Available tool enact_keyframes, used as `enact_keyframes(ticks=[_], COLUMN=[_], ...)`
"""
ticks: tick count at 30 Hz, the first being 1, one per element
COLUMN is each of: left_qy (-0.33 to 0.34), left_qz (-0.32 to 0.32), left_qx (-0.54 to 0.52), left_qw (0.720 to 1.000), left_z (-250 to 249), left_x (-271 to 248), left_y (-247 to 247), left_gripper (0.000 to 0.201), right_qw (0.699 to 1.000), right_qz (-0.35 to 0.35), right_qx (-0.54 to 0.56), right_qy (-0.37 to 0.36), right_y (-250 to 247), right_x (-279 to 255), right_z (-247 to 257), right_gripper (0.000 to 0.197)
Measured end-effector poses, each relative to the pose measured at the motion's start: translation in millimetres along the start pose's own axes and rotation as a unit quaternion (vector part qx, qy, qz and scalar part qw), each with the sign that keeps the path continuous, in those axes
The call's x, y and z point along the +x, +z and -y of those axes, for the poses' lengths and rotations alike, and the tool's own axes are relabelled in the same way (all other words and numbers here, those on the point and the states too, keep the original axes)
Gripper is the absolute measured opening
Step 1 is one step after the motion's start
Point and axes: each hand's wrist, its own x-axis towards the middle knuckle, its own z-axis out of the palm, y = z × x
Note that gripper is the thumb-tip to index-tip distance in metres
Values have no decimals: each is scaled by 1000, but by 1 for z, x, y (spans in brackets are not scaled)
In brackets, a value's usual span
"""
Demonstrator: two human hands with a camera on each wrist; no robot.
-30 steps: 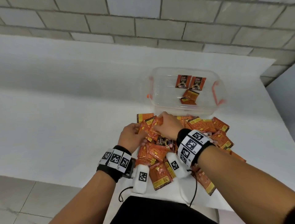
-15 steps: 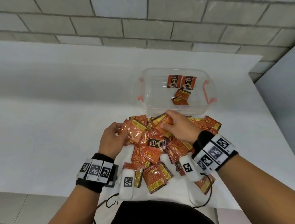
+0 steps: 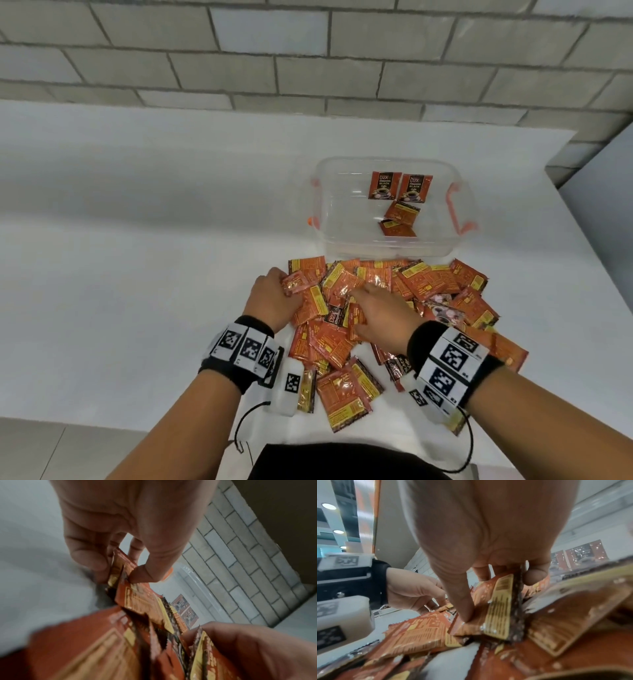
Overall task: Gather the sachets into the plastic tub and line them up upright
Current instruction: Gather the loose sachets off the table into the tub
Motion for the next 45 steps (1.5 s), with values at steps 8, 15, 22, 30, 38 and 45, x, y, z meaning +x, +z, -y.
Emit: enact_keyframes(ticks=[8,15,22,30,38,45], left_qy=[-33,22,77,111,37,117], left_qz=[-25,-126,-193,-76,54,36], left_qx=[-99,-200,-318,-290,-113,47], left_qw=[994,971,925,948,992,991], left_z=[3,9,-31,-125,-144,-143], left_x=[4,0,1,60,108,100], left_y=[-8,-36,-61,-42,-24,-26], left_gripper=[39,22,21,15,10,55], right_qw=[999,984,918,877,935,946], right_qz=[-17,-79,-206,-265,-140,-146], right_qx=[41,154,333,371,249,210], right_qy=[26,31,61,152,211,201], right_y=[0,-25,-86,-119,-115,-111], right_x=[6,-5,-7,61,97,89], right_z=[5,-11,-45,-82,-78,-84], right_gripper=[76,39,16,30,39,31])
